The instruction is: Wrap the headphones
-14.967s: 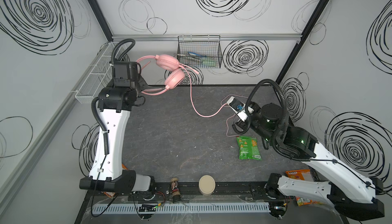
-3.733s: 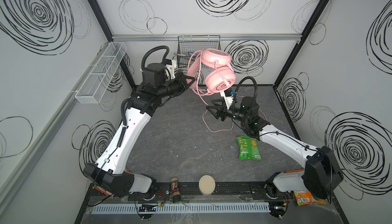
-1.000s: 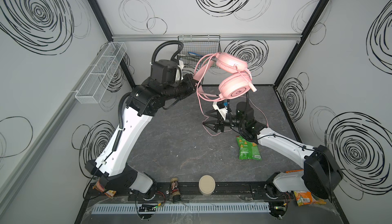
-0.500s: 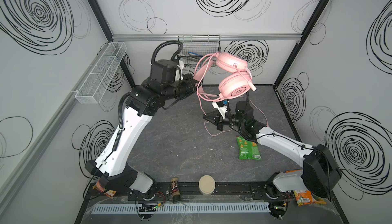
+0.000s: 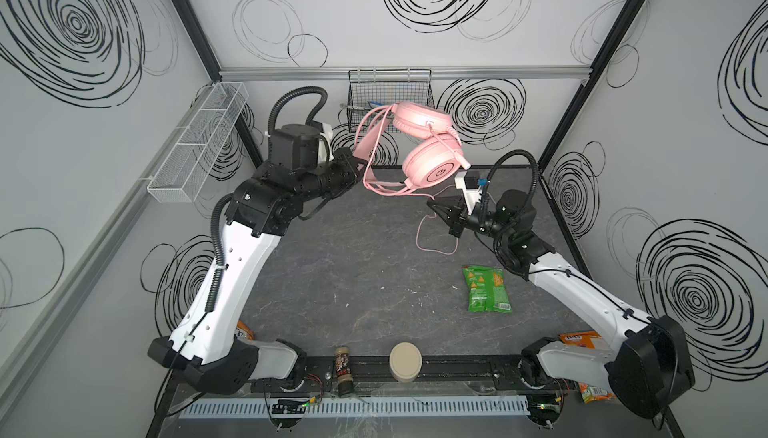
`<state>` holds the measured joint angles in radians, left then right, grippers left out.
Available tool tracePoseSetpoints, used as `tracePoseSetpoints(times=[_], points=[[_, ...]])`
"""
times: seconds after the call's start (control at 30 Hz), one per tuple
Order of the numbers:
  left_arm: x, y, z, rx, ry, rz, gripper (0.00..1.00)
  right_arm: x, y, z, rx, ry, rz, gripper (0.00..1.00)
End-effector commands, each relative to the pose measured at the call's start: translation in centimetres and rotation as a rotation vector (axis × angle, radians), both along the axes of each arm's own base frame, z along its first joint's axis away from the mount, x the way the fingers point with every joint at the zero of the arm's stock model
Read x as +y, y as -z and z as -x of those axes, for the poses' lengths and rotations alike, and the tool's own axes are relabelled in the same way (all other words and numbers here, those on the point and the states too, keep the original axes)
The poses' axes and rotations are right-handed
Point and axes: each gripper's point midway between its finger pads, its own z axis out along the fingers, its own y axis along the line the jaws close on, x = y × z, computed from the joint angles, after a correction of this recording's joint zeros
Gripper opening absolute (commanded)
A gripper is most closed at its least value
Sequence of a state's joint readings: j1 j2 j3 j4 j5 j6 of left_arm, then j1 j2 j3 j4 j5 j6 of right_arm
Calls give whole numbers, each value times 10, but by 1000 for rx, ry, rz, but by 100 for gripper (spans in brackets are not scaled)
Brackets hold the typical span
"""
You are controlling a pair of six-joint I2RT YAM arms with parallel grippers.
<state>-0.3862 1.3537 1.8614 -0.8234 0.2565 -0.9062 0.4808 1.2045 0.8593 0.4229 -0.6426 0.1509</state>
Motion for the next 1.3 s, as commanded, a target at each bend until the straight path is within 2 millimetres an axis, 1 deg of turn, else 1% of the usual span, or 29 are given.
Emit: tracePoseSetpoints(times=[0.0, 0.07, 0.17, 0.2, 0.27, 0.37, 0.47, 0.57, 0.67, 0.8, 0.9, 1.0, 1.13, 1.27], points=[[12, -47, 0, -163, -25, 101, 0, 0, 11, 17, 25, -41, 36, 0], [17, -49, -5, -181, -40, 114, 0, 4, 15, 32, 15, -71, 77, 0], [16, -56, -10, -218, -38, 143, 0, 12, 21, 61, 22, -150, 120, 0], [15, -56, -12, -219, -39, 146, 0, 13, 20, 70, 29, -171, 123, 0], [16, -52, -17, -214, -45, 139, 0, 15, 14, 87, 29, -202, 100, 0], [21, -46, -24, -212, -62, 116, 0, 9, 5, 98, 31, -195, 69, 0], [29, -41, -30, -209, -74, 90, 0, -2, 0, 95, 29, -140, 69, 0], [42, -42, -36, -218, -85, 76, 0, -17, -5, 89, 31, -106, 47, 0], [54, -46, -41, -227, -99, 56, 0, -24, -1, 84, 39, -87, 55, 0], [59, -51, -44, -247, -96, 44, 0, -28, 7, 79, 62, -73, 55, 0], [53, -56, -43, -273, -50, 62, 0, -26, 16, 71, 88, -65, 71, 0], [38, -62, -39, -305, 42, 94, 0, -22, 25, 60, 104, -62, 93, 0], [22, -68, -29, -332, 154, 120, 0, -25, 22, 42, 107, -28, 75, 0], [17, -68, -21, -345, 199, 67, 0, -30, 11, 20, 91, 23, 69, 0]])
